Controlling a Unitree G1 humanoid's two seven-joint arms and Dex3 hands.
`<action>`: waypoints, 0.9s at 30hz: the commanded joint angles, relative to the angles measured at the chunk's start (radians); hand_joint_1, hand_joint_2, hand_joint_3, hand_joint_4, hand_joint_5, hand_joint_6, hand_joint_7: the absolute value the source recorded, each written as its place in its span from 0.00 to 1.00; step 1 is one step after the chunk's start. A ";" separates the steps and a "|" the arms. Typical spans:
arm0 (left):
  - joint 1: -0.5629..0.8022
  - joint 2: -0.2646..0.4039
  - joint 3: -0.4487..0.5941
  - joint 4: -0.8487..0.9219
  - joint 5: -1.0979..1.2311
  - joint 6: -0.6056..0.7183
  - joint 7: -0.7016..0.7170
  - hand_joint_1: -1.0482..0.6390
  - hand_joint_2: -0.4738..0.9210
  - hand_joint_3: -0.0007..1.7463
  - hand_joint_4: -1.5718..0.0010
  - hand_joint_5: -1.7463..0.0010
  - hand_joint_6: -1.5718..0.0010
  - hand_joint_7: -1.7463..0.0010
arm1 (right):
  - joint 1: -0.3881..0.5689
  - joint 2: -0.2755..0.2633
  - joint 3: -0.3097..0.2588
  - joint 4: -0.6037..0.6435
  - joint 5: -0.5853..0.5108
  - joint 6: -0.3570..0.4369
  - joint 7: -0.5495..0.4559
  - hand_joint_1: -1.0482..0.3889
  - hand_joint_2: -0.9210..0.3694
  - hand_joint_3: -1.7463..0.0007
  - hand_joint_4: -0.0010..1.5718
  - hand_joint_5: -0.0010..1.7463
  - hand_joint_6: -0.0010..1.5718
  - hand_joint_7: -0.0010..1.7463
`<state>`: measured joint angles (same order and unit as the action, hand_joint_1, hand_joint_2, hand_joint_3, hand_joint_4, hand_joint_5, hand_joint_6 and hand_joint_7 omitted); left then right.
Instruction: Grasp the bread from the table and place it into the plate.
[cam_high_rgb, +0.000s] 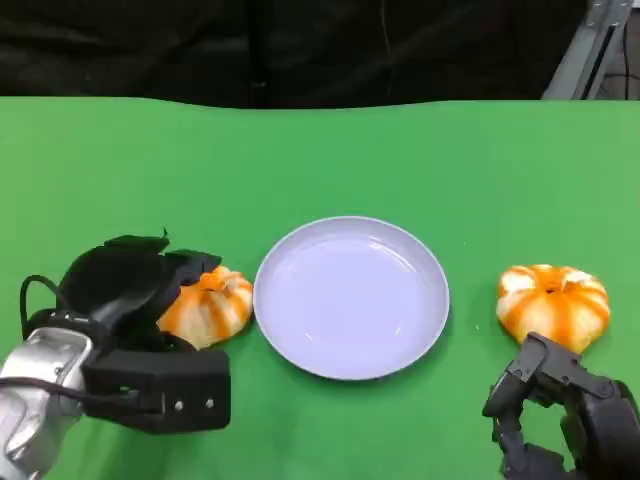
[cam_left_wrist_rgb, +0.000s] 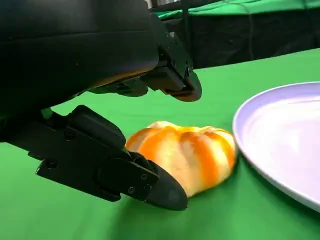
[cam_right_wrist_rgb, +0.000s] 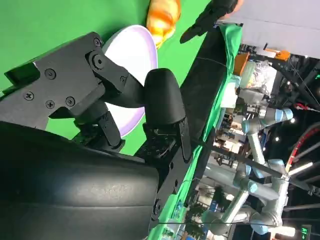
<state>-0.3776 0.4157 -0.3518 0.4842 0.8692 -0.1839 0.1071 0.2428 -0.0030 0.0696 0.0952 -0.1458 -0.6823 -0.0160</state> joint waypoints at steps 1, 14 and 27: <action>-0.031 -0.001 -0.023 0.053 -0.001 0.024 0.028 0.13 0.97 0.00 0.77 0.99 0.70 1.00 | 0.004 -0.006 -0.005 0.001 0.006 -0.009 -0.007 0.65 0.30 0.33 0.52 1.00 0.46 0.91; -0.047 -0.033 -0.089 0.143 -0.005 0.057 0.066 0.11 0.98 0.00 0.77 0.99 0.69 1.00 | 0.005 -0.009 -0.006 -0.004 0.005 0.003 -0.008 0.65 0.30 0.33 0.53 1.00 0.46 0.92; -0.087 -0.056 -0.162 0.254 0.005 0.040 0.142 0.14 0.98 0.00 0.75 0.99 0.69 1.00 | 0.008 -0.008 -0.004 -0.005 0.007 -0.005 -0.008 0.65 0.30 0.34 0.53 1.00 0.46 0.92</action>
<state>-0.4520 0.3568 -0.5005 0.7108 0.8704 -0.1353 0.2303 0.2449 -0.0031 0.0738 0.0939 -0.1456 -0.6817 -0.0180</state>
